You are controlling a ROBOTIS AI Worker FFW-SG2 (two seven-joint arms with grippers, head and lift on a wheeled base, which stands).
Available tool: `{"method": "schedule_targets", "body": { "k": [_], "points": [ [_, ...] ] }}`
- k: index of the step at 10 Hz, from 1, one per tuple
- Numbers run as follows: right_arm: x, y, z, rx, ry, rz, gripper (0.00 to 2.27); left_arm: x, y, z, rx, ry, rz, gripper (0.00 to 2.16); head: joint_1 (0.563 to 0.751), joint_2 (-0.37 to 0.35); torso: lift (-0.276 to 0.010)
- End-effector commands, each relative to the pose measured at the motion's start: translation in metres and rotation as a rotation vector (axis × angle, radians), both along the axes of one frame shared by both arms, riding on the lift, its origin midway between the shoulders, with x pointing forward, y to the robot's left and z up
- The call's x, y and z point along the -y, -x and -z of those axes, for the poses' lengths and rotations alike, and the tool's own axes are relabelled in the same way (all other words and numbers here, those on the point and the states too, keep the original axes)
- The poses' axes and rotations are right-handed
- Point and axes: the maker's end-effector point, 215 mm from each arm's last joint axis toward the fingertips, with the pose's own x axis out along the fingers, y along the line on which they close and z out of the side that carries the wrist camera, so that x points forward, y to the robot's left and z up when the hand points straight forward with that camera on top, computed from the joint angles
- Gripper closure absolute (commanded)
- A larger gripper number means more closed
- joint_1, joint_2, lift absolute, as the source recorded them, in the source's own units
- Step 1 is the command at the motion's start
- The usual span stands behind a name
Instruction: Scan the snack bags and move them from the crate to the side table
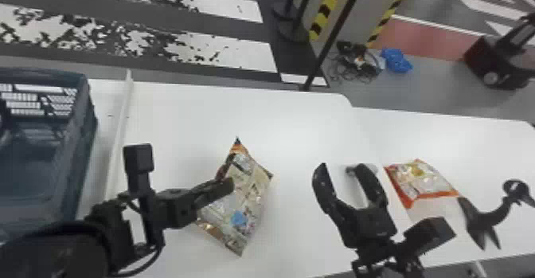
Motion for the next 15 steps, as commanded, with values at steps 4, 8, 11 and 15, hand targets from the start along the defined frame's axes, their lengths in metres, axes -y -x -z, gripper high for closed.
{"method": "schedule_targets", "body": {
  "k": [4,8,11,15],
  "points": [
    [-0.009,0.0,-0.006,0.008,-0.004,-0.025,0.11,-0.003,-0.017,-0.012,0.136,-0.19,-0.027,0.04,0.695,-0.35,-0.087],
    [-0.021,0.001,-0.008,0.012,-0.015,-0.056,0.11,-0.033,-0.03,-0.082,0.325,-0.282,-0.157,0.04,0.695,-0.35,-0.087],
    [-0.041,-0.001,-0.004,0.005,-0.035,-0.105,0.1,-0.114,-0.032,-0.136,0.43,-0.357,-0.304,0.04,0.695,-0.35,-0.087],
    [-0.073,-0.004,0.004,-0.015,-0.062,-0.18,0.12,-0.253,-0.022,-0.165,0.5,-0.51,-0.519,0.04,0.695,-0.229,-0.087]
  ]
}}
